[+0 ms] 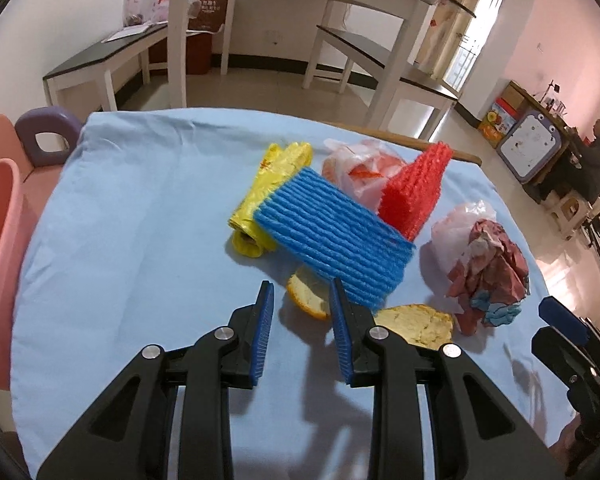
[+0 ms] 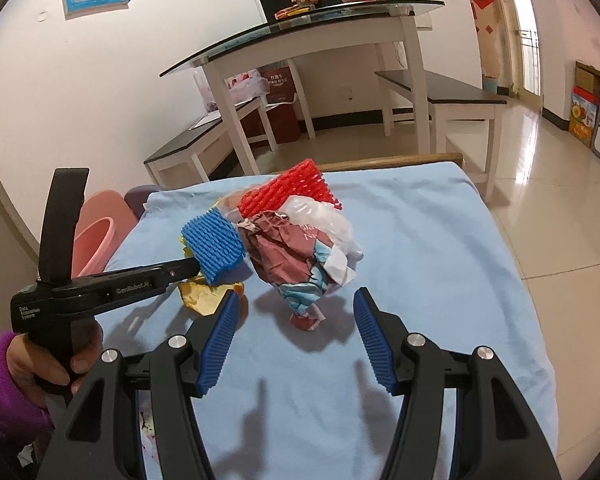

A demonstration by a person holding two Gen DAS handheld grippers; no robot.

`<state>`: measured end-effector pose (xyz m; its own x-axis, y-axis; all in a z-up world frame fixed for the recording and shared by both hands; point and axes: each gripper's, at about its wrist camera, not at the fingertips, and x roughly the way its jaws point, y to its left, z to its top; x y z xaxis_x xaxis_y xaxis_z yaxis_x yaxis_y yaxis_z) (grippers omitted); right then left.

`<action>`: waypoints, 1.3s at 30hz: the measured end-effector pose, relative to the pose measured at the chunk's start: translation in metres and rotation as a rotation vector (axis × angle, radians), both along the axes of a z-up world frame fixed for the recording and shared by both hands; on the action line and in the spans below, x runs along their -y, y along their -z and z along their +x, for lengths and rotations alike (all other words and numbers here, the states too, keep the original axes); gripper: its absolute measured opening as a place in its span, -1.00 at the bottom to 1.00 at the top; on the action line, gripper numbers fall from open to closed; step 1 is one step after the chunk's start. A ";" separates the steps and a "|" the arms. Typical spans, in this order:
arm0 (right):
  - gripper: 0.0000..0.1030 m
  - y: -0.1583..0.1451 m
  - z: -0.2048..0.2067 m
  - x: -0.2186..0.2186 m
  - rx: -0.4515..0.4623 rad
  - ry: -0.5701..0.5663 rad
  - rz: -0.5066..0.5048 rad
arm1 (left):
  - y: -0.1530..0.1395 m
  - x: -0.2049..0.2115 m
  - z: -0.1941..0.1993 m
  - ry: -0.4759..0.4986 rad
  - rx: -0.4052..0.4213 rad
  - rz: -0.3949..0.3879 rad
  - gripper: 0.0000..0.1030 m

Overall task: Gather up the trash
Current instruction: 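Move both tools back over the table toward the blue net and peels, then grasp the orange peel with the left tool while the right tool grasps the blue foam net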

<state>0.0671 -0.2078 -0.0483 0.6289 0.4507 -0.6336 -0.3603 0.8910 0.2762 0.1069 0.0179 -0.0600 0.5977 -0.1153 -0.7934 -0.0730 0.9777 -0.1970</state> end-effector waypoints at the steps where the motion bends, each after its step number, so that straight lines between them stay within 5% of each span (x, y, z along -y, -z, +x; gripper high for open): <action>1: 0.13 0.000 0.000 0.000 -0.001 0.000 0.001 | 0.000 0.000 0.000 0.001 0.001 -0.001 -0.45; 6: 0.13 0.001 0.002 0.001 -0.007 0.002 0.009 | -0.001 -0.004 -0.005 -0.010 0.016 0.011 -0.92; 20: 0.13 -0.004 0.000 -0.026 -0.025 -0.095 0.056 | -0.027 -0.032 -0.063 -0.074 0.089 0.033 -0.94; 26: 0.13 0.004 0.008 -0.051 -0.098 -0.138 0.054 | -0.033 -0.050 -0.094 -0.109 0.112 0.084 -0.94; 30: 0.13 -0.002 0.008 -0.073 -0.132 -0.230 0.134 | -0.033 -0.060 -0.108 -0.125 0.114 0.076 -0.94; 39: 0.14 -0.005 -0.005 -0.147 -0.148 -0.441 0.105 | -0.028 -0.073 -0.125 -0.141 0.115 0.043 -0.94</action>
